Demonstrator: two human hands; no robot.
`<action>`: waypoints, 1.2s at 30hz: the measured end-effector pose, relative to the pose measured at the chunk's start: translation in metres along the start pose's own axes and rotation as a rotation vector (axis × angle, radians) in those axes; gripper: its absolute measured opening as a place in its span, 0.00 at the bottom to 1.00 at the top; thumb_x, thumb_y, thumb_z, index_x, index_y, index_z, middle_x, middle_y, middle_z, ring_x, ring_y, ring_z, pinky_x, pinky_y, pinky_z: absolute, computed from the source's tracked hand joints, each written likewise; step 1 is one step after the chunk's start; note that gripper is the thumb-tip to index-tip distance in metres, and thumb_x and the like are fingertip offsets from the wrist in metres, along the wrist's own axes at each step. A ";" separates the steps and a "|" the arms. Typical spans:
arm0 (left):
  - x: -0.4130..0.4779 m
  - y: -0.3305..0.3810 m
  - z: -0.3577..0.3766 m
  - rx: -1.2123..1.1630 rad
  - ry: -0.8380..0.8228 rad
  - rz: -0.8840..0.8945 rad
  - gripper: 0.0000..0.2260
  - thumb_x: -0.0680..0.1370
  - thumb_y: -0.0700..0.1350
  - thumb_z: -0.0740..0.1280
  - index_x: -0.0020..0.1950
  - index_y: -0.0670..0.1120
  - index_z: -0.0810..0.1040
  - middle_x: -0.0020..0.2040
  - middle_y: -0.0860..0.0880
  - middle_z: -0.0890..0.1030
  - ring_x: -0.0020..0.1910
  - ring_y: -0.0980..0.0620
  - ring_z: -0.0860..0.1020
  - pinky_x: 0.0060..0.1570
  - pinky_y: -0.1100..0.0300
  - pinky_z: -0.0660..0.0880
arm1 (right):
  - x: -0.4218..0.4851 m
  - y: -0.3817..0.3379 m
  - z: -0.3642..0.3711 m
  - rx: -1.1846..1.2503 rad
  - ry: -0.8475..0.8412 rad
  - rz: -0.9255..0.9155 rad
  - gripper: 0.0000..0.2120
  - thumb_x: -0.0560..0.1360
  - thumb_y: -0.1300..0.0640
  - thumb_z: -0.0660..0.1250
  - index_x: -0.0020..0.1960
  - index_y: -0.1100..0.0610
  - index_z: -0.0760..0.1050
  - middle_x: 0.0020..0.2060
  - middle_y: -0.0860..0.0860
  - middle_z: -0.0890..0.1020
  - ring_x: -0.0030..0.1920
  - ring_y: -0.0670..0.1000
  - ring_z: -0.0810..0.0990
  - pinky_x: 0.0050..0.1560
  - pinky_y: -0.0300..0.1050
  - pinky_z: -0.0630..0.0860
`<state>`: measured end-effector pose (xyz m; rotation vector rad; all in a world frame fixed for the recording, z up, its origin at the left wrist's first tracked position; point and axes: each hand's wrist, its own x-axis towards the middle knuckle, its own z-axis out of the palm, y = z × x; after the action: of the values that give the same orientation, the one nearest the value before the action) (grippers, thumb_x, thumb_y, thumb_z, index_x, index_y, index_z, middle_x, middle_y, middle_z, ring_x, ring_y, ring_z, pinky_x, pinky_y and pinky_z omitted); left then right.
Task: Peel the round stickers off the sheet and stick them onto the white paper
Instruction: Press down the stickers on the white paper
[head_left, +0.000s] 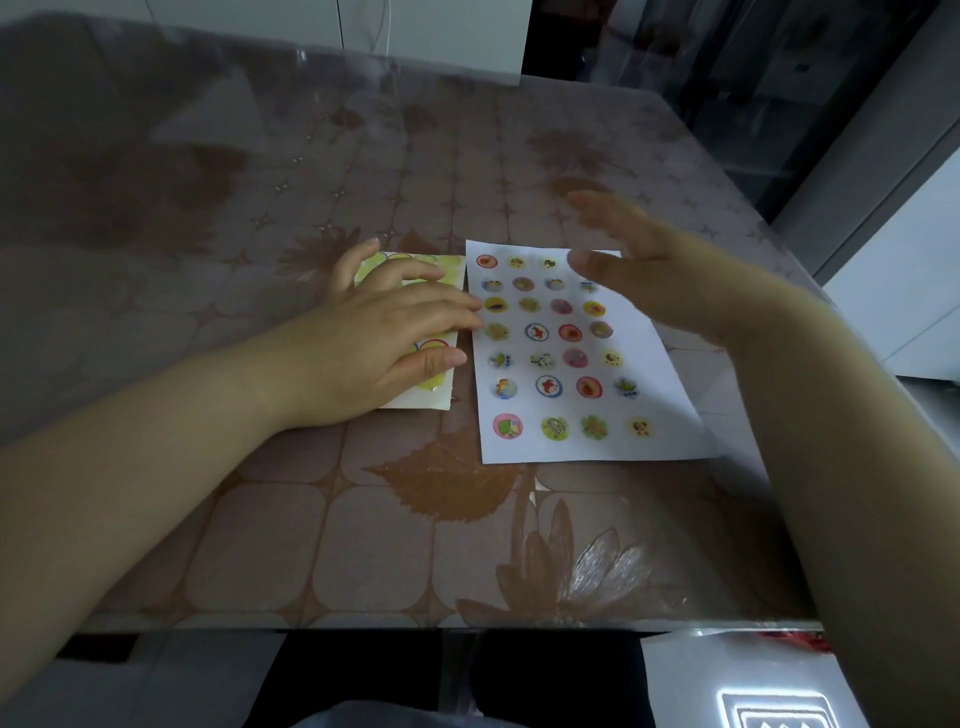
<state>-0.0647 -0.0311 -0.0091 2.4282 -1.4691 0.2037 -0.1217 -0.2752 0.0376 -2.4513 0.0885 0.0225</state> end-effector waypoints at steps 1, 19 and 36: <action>0.000 0.000 0.000 0.002 0.012 0.005 0.24 0.74 0.62 0.47 0.64 0.56 0.70 0.65 0.61 0.70 0.67 0.60 0.57 0.66 0.58 0.35 | 0.001 0.001 0.000 0.030 0.007 0.007 0.25 0.78 0.48 0.59 0.73 0.43 0.56 0.71 0.43 0.63 0.68 0.47 0.66 0.63 0.40 0.62; 0.001 -0.007 0.002 0.010 0.154 -0.015 0.12 0.75 0.58 0.54 0.49 0.54 0.73 0.46 0.60 0.74 0.50 0.63 0.68 0.59 0.61 0.51 | -0.002 0.007 0.002 -0.302 -0.271 0.139 0.47 0.62 0.38 0.72 0.73 0.41 0.50 0.72 0.43 0.60 0.69 0.49 0.62 0.62 0.43 0.58; -0.002 -0.005 0.002 -0.049 0.104 -0.038 0.20 0.72 0.61 0.50 0.55 0.55 0.74 0.53 0.61 0.73 0.57 0.65 0.65 0.65 0.62 0.44 | -0.001 -0.003 0.015 -0.363 -0.292 0.078 0.40 0.69 0.37 0.66 0.74 0.45 0.51 0.74 0.43 0.52 0.71 0.49 0.61 0.68 0.47 0.60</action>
<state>-0.0612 -0.0277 -0.0123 2.3671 -1.3668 0.2787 -0.1226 -0.2637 0.0277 -2.7730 0.0545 0.4663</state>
